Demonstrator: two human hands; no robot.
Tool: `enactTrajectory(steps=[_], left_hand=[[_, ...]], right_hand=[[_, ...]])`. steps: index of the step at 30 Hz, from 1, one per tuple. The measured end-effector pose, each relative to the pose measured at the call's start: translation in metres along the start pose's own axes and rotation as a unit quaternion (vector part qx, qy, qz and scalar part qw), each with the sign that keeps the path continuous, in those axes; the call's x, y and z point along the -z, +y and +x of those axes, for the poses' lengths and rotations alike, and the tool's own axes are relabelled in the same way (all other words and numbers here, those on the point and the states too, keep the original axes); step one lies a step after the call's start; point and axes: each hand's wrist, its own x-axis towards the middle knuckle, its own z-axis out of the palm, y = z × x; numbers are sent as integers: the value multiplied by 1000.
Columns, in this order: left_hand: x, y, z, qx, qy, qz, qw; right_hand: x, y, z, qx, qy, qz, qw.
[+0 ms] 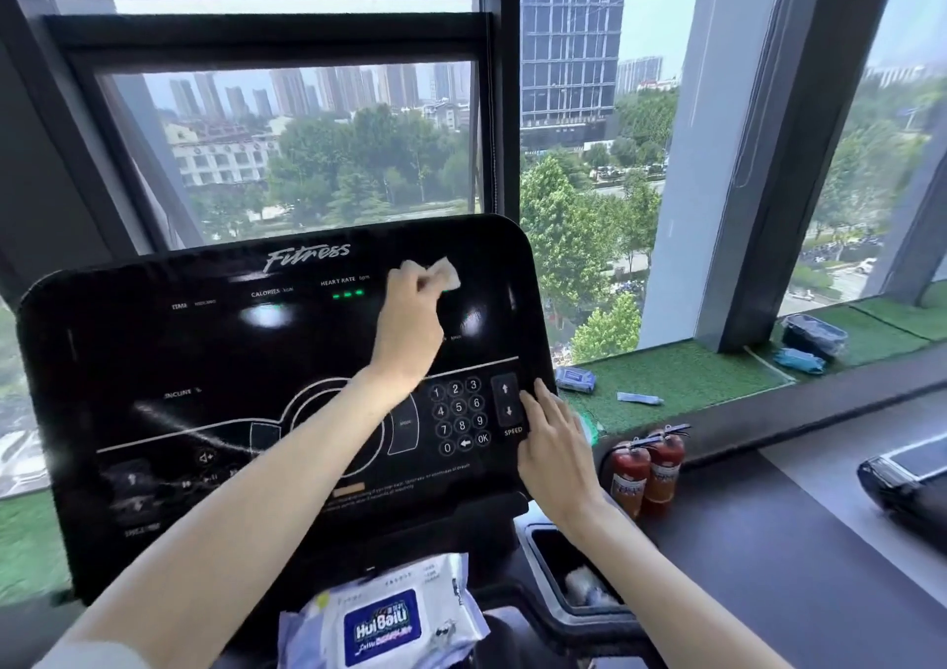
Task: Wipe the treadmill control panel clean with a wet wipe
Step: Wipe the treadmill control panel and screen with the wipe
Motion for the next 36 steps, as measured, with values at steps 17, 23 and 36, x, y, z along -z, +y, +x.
enactTrajectory(steps=[17, 23, 36], left_hand=[[-38, -1, -106, -343, -234, 70, 907], [20, -36, -28, -14, 24, -14, 1000], [60, -80, -38, -1, 52, 45, 998]], right_hand=[[-17, -8, -21, -31, -27, 28, 999], [-15, -8, -18, -42, -18, 32, 998], [-30, -39, -10, 35, -2, 18, 999]])
